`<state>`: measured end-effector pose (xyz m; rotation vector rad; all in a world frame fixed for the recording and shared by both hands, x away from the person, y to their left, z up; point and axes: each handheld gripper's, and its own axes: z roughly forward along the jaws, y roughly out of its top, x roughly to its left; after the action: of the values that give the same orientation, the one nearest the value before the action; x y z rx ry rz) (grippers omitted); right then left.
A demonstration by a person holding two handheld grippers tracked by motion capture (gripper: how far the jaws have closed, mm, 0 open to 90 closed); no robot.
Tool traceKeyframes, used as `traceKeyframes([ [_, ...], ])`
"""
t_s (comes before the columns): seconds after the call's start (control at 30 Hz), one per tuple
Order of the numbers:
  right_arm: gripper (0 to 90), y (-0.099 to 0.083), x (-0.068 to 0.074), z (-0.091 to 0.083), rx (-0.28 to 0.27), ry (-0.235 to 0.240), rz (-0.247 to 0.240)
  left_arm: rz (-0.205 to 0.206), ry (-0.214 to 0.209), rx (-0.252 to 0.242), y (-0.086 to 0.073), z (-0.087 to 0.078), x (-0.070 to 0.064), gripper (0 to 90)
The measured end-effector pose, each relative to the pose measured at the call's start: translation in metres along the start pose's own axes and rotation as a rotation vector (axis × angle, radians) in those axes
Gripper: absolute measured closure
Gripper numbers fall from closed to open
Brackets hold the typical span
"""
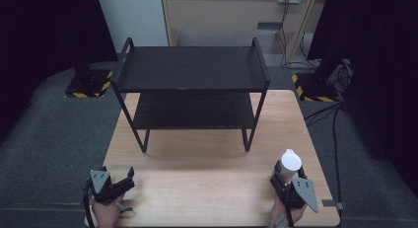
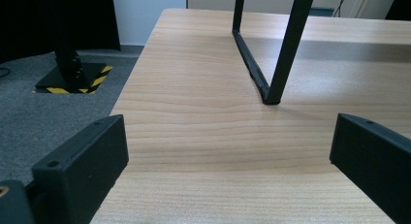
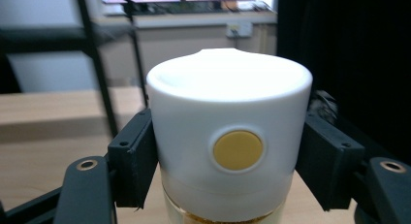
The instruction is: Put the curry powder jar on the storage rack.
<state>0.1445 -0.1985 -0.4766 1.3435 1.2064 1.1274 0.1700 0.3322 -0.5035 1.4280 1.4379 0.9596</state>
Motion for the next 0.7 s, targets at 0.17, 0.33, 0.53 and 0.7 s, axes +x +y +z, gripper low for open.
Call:
traceKeyframes([
  [0.17,30.5,0.031,0.017,-0.011,-0.025,0.089,-0.012,-0.006,-0.002,-0.003,0.000,0.000,0.001,0.0],
  [0.33,30.5,0.064,0.046,-0.011,-0.032,0.207,-0.015,-0.013,-0.011,-0.007,-0.001,-0.001,0.003,0.0],
  [0.53,30.5,0.086,0.076,0.008,-0.032,0.277,0.013,-0.014,-0.028,-0.016,-0.003,-0.002,0.006,0.0],
  [0.7,30.5,0.102,0.096,0.029,-0.032,0.281,0.027,-0.015,-0.035,-0.018,-0.003,-0.002,0.007,0.0],
])
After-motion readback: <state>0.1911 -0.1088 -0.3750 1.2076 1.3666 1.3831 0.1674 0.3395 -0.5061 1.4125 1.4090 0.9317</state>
